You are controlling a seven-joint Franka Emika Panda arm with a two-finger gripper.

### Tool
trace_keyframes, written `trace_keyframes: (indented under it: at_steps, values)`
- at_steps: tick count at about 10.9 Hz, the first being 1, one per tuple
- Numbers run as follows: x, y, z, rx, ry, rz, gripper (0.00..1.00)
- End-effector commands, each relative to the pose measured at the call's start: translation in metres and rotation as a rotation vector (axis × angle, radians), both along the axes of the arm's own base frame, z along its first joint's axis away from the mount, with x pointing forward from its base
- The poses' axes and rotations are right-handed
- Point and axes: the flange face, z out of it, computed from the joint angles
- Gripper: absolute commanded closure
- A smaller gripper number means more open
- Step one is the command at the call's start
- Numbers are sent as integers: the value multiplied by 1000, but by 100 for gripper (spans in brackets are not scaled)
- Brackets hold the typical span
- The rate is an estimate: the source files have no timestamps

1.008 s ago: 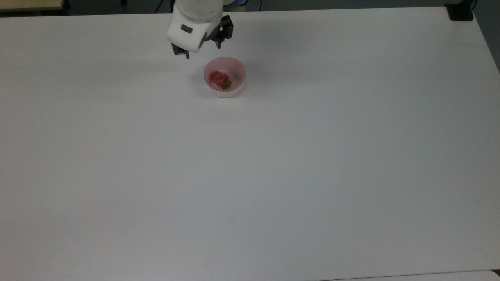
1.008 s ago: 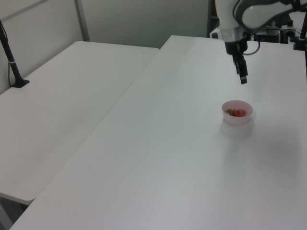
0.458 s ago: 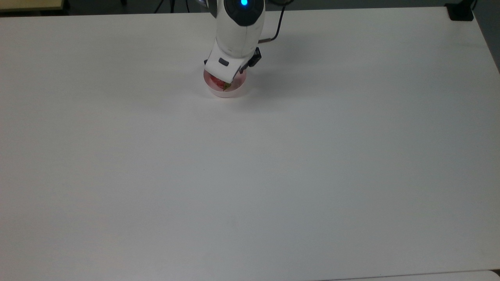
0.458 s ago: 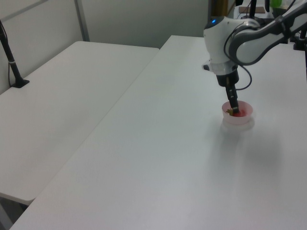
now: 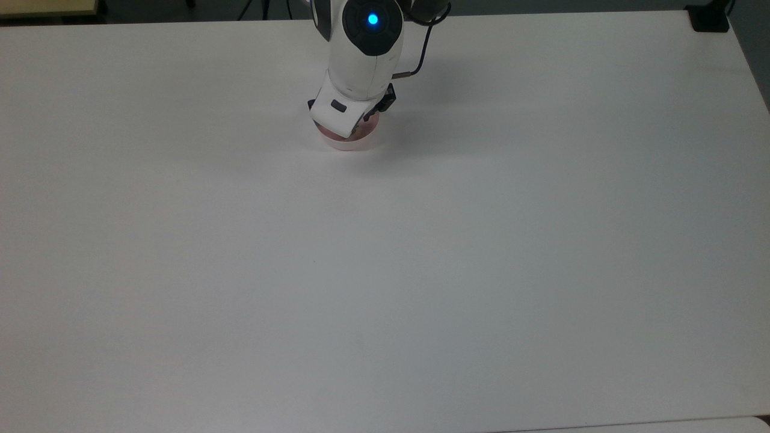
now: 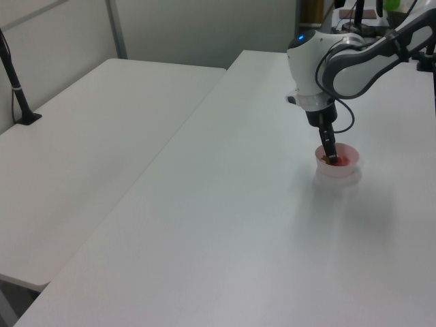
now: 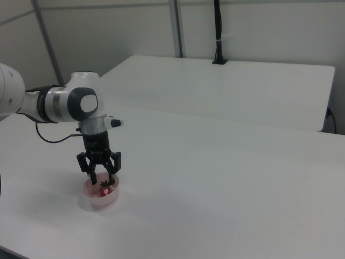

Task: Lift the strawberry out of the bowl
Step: 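Close the gripper on the red strawberry inside the bowl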

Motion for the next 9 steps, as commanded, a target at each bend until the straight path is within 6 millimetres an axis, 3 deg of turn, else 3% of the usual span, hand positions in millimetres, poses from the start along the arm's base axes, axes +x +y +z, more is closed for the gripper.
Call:
trace_keyframes:
  at_steps: [1, 7, 8, 9]
  values:
    - [-9, -9, -9, -53, 10, 14, 36]
    - [-17, -7, -29, -62, 44, 22, 34]
    - [-17, -5, -33, -62, 48, 24, 36]
    - [-17, -5, -33, -63, 46, 22, 46]
